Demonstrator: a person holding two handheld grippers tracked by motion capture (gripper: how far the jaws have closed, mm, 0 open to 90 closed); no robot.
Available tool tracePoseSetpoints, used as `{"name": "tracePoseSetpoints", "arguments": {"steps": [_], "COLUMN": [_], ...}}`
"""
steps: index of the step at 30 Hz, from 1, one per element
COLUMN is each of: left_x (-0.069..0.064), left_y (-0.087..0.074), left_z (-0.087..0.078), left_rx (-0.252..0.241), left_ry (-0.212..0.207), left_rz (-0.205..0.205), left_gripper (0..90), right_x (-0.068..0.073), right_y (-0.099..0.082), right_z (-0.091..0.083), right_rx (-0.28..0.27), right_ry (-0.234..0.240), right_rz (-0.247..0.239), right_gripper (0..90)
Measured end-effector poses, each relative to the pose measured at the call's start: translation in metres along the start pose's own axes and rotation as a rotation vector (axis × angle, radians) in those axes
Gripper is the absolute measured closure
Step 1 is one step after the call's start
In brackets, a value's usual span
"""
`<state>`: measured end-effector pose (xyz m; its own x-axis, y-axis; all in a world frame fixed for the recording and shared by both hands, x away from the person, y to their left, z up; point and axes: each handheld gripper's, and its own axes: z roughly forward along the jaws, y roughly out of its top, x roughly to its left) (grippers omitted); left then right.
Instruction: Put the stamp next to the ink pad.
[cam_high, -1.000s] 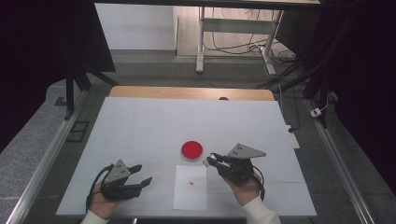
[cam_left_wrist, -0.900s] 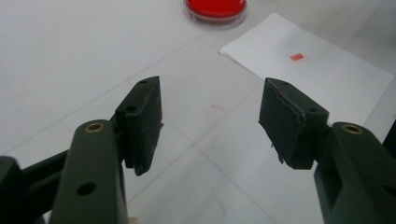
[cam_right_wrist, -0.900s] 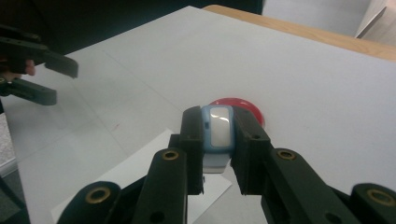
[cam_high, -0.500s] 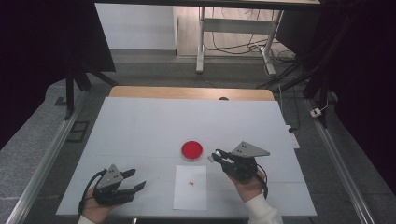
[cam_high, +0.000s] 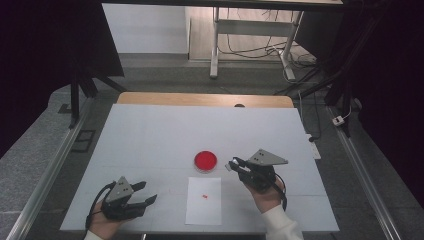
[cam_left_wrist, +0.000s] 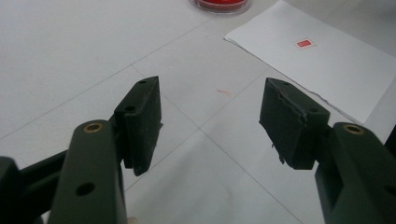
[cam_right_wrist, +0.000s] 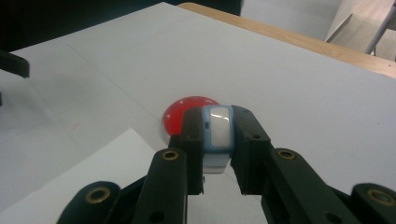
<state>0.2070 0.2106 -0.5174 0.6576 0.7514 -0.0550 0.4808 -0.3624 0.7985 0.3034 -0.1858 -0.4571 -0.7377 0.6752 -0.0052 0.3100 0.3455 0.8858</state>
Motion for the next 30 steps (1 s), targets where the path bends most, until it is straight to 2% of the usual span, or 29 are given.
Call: {"name": "tracePoseSetpoints", "arguments": {"steps": [9, 15, 26, 30], "left_x": [0.001, 0.001, 0.002, 0.002], "left_y": [0.0, -0.001, -0.001, -0.001], "left_z": [0.001, 0.001, 0.002, 0.002], "left_rx": [0.004, 0.005, 0.01, 0.01], "left_ry": [0.005, 0.006, 0.001, 0.001], "left_rz": [-0.006, -0.005, -0.009, -0.011], "left_gripper": [38.2, 38.1, 37.6, 37.5], "right_x": [-0.013, -0.015, -0.02, -0.022], "right_y": [0.004, 0.007, 0.007, 0.01], "right_z": [0.018, 0.028, 0.04, 0.048], "right_rx": [0.025, 0.049, 0.071, 0.094], "right_ry": [-0.027, -0.04, -0.05, -0.059], "right_rz": [-0.002, -0.025, -0.025, -0.049], "right_gripper": [74.7, 74.7, 74.6, 74.6]}}
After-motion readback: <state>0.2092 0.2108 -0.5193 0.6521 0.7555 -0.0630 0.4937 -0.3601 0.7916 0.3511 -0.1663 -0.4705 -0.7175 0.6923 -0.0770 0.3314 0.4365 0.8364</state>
